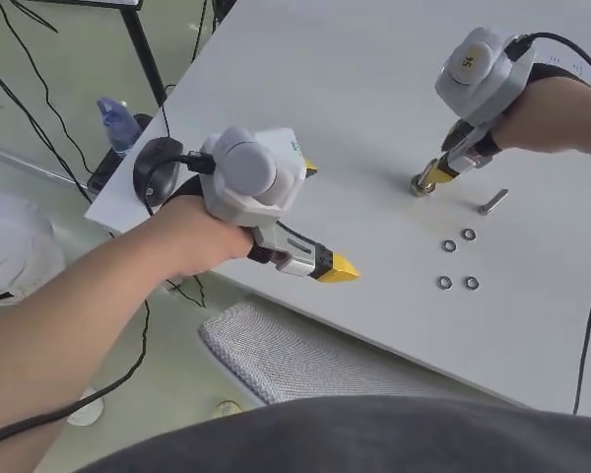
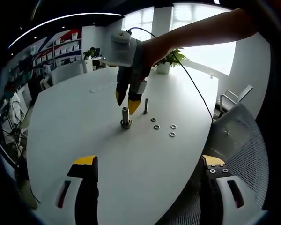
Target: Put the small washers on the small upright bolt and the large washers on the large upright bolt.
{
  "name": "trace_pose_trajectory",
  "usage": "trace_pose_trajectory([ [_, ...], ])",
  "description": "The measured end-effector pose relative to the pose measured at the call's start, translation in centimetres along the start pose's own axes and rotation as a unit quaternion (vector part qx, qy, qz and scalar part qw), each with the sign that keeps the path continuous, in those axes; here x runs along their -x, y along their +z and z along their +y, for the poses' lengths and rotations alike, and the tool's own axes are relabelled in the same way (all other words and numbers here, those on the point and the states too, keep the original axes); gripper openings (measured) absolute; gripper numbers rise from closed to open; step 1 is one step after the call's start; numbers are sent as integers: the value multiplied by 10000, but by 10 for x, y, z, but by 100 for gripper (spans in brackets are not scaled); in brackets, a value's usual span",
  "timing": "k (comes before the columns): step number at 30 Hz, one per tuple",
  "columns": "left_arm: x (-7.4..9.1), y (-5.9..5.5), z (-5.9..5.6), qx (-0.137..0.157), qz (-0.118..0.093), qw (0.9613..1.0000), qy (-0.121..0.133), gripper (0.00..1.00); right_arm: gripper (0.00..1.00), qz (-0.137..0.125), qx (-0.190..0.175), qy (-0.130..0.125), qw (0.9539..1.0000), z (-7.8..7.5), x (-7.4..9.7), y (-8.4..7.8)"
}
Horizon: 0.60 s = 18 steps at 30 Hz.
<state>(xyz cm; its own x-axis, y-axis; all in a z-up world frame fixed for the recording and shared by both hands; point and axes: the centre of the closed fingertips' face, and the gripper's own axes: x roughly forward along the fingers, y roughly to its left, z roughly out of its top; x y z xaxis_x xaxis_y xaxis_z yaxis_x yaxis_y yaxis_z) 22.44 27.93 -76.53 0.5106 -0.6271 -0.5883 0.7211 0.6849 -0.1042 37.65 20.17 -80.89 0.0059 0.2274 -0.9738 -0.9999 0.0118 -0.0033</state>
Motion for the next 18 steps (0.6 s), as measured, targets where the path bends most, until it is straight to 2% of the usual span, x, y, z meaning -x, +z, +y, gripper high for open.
trace_pose_trajectory([
  [7,-2,-1,-1,73,-5,10000,36,90,35,-65,23,-114,9999,-1,10,-5],
  [13,2,1,-1,95,-79,9999,103,90,35,-120,-50,-168,9998,0,15,-17],
  [18,2,0,-2,49,-33,9999,121,90,35,-162,-125,-178,9996,4,19,-29],
])
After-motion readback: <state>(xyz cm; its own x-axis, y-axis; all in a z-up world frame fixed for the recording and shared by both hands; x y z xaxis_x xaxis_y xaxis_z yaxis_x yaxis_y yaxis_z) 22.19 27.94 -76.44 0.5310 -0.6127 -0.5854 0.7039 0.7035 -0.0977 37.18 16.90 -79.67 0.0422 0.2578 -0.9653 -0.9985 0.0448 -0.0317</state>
